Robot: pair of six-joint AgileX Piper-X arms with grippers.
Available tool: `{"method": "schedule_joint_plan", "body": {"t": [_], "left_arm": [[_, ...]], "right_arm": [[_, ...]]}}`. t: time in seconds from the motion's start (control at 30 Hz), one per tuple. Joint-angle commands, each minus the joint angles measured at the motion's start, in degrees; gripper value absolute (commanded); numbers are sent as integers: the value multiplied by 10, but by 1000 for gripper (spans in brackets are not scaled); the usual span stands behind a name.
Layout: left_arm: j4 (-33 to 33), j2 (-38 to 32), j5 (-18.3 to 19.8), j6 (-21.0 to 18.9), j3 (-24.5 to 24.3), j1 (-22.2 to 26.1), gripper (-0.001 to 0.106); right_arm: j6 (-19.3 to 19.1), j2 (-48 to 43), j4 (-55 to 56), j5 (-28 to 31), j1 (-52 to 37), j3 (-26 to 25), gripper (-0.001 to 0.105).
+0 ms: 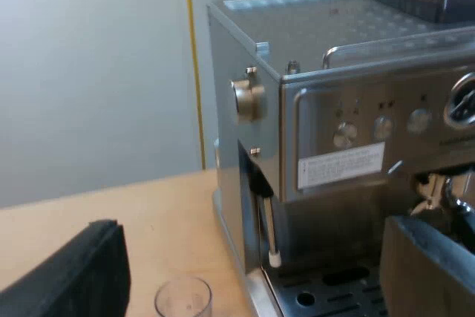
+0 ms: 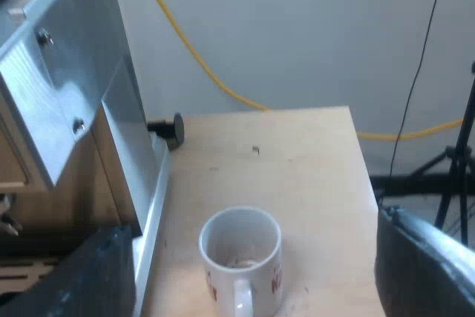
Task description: Pour the beans into the coffee machine
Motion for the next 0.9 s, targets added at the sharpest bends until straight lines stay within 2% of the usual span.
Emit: {"method": "schedule_joint_plan", "body": {"t": [0.03,0.33,0.4,0.5,0.67,0.9], "left_arm": [[9,-24,-7,-2,-5,-1,72],[79,-110,-7,-2,-5,-1,72],[114,-110,-19,-2,-17,0,72],[128,-111,-46,-2,-23,0,72],[134,-110,-56,-2,-26,1,72],[174,-110,-58,-2,-26,1,72]], "right_arm": [[-10,-20,-3,0,-3,-6,69],[-10,-87,12,-7,-3,-6,69],[-10,-106,33,-7,-3,-6,69],[-10,-129,55,-7,-3,-6,69],[-10,-172,106,-7,-3,-6,69],[-10,-211,196,-7,-3,-12,69]]}}
